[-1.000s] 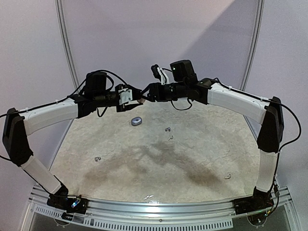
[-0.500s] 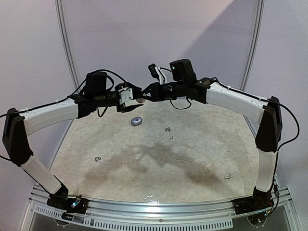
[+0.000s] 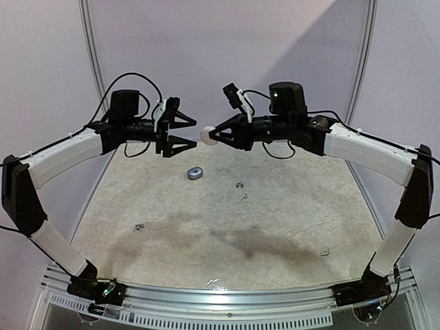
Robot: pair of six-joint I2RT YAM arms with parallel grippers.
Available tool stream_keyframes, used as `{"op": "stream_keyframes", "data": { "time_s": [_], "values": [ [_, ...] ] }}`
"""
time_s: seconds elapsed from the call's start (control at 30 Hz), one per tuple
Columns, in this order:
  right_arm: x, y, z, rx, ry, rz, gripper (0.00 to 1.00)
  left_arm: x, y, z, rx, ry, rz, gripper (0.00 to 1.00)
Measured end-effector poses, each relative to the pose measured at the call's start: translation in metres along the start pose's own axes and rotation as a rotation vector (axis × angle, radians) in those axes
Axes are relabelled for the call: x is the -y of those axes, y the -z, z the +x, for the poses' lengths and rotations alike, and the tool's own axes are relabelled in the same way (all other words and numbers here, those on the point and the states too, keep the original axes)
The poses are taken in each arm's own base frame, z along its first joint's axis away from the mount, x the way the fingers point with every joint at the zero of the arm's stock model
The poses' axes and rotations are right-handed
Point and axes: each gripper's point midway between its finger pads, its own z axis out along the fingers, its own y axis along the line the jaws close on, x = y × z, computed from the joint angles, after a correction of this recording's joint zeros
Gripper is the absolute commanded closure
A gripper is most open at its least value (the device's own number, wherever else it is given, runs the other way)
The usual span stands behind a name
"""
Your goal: Insert the wireless bluetooth earbuds into the charging case
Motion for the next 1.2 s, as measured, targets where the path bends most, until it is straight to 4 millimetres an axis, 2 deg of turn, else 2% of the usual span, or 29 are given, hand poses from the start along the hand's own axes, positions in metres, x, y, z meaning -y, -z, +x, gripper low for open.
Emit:
{"op": "stream_keyframes", "data": {
  "time_s": [0.07,0.17,0.33,0.47,0.57,0.8,0.97,1.1,1.13,1.2],
  "values": [
    [-0.011,0.009,-0.018,0.044,0.079,-0.021,1.00,0.010,0.000,-0.009,0.052,0.063,0.063,0.29],
    [-0.020,0.015,-0.031,0.073,0.167,-0.030,1.00,0.018,0.000,-0.025,0.133,0.136,0.133,0.36],
    [-0.022,0.015,-0.029,0.060,0.244,-0.019,1.00,0.019,-0.003,-0.042,0.220,0.217,0.208,0.39],
    [-0.021,0.014,-0.029,0.054,0.281,-0.003,1.00,0.026,-0.009,-0.043,0.227,0.258,0.258,0.47],
    [-0.023,0.014,-0.032,0.061,0.301,-0.002,1.00,0.027,-0.015,-0.044,0.215,0.271,0.282,0.50],
    [-0.024,0.014,-0.034,0.066,0.312,0.001,1.00,0.030,-0.019,-0.050,0.206,0.254,0.298,0.71],
    [-0.025,0.014,-0.034,0.065,0.314,0.001,1.00,0.032,-0.022,-0.049,0.200,0.251,0.301,0.78],
    [-0.025,0.014,-0.034,0.065,0.309,-0.003,1.00,0.033,-0.021,-0.049,0.203,0.231,0.301,0.98],
    [-0.025,0.014,-0.034,0.065,0.307,-0.004,0.97,0.032,-0.021,-0.049,0.205,0.223,0.300,1.00],
    [-0.026,0.014,-0.034,0.066,0.307,-0.005,0.79,0.032,-0.021,-0.050,0.204,0.226,0.301,1.00]
  ]
}}
